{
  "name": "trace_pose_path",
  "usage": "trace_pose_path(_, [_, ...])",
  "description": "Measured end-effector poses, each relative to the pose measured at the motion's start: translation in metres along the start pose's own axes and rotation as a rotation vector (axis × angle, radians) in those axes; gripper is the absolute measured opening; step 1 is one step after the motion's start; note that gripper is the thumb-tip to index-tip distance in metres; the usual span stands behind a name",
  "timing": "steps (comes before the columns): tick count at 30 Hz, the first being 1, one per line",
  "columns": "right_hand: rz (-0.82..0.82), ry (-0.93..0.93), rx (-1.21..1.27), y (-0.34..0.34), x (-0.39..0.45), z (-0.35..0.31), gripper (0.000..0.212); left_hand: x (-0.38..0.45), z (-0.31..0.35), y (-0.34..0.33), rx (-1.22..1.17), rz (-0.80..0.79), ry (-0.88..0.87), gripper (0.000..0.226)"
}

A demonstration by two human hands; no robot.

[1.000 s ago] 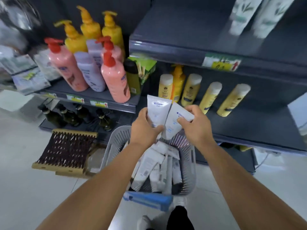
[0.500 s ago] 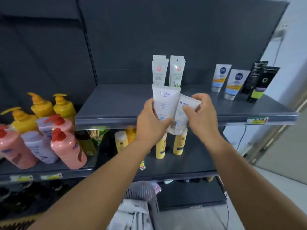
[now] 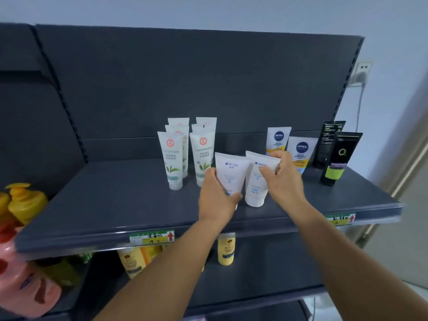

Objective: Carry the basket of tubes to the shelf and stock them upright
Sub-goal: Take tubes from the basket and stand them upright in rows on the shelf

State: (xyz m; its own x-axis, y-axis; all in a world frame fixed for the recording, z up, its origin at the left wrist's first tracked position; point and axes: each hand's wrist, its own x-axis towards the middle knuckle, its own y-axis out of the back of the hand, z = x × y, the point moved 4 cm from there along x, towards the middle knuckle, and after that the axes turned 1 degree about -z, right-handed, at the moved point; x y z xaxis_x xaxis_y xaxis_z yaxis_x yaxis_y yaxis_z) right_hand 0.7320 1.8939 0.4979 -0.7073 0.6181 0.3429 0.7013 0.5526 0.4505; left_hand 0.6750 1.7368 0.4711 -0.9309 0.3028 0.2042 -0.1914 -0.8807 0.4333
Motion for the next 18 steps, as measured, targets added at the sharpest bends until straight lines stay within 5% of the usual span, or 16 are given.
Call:
trace_pose_path(6, [-0.084,-0.048,0.117,-0.008,0.019,0.023,0.043,0.024,0.000,-0.026,0.081,0.026,0.016,0.059])
trace_pose_path(11, [-0.263,-0.132,-0.053,-0.025,0.013,0.045,0.043,0.035,0.000,-0.033,0.154,0.034,0.054,0.053])
trace_pose_path(18, [-0.209,-0.134,-0.191,-0.026,0.037,0.053,0.040,0.046,0.006,-0.043,0.172,0.057,0.099,0.056])
